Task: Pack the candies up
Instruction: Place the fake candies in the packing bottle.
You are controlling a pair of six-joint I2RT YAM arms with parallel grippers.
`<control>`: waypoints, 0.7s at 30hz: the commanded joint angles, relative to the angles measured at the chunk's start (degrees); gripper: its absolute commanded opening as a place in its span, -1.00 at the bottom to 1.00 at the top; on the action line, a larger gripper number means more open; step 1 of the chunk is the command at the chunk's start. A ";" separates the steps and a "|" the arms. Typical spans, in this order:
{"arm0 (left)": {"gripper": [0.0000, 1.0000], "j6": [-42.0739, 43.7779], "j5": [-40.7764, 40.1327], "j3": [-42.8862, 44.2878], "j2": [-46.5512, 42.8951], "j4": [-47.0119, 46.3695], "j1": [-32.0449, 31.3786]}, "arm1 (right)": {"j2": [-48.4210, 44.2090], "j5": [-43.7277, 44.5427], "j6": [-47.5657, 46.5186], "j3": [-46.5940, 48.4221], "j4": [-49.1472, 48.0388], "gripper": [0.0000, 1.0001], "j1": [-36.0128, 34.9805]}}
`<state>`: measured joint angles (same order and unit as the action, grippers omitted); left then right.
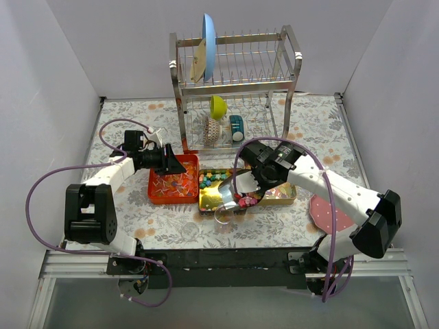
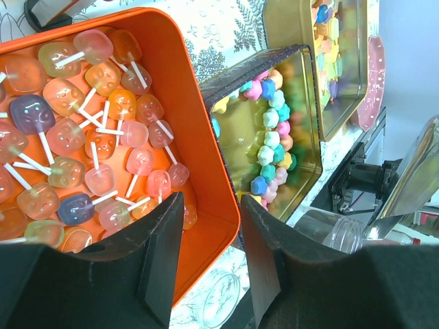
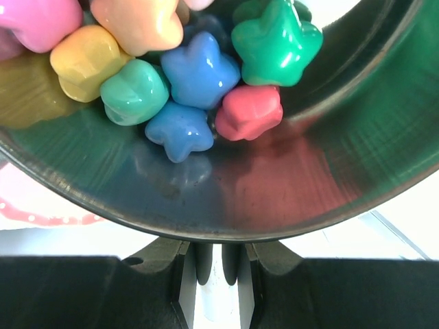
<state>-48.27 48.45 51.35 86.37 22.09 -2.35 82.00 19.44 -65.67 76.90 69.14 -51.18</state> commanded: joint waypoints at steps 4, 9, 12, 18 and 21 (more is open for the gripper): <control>-0.23 0.19 0.24 -0.99 -3.75 -1.08 0.42 | -2.89 6.04 -7.72 0.62 0.03 -0.97 -1.73; -0.21 -0.16 0.07 -1.08 -4.10 -1.26 0.50 | -2.72 9.12 -9.04 0.79 0.99 -0.97 -3.14; -0.20 -0.42 0.07 -0.73 -3.93 -1.43 0.59 | -2.37 10.35 -9.13 1.05 2.13 -0.97 -3.75; -0.20 -0.77 0.24 -0.29 -3.93 -1.87 0.59 | -1.23 12.81 -9.39 2.89 3.80 -0.97 -4.46; -0.19 -1.03 0.51 -0.38 -4.10 -2.31 0.68 | -0.26 13.78 -9.39 4.30 4.77 -0.97 -4.63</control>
<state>-49.08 48.45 50.50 84.84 21.41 -2.07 81.14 26.81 -67.29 77.38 70.94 -55.29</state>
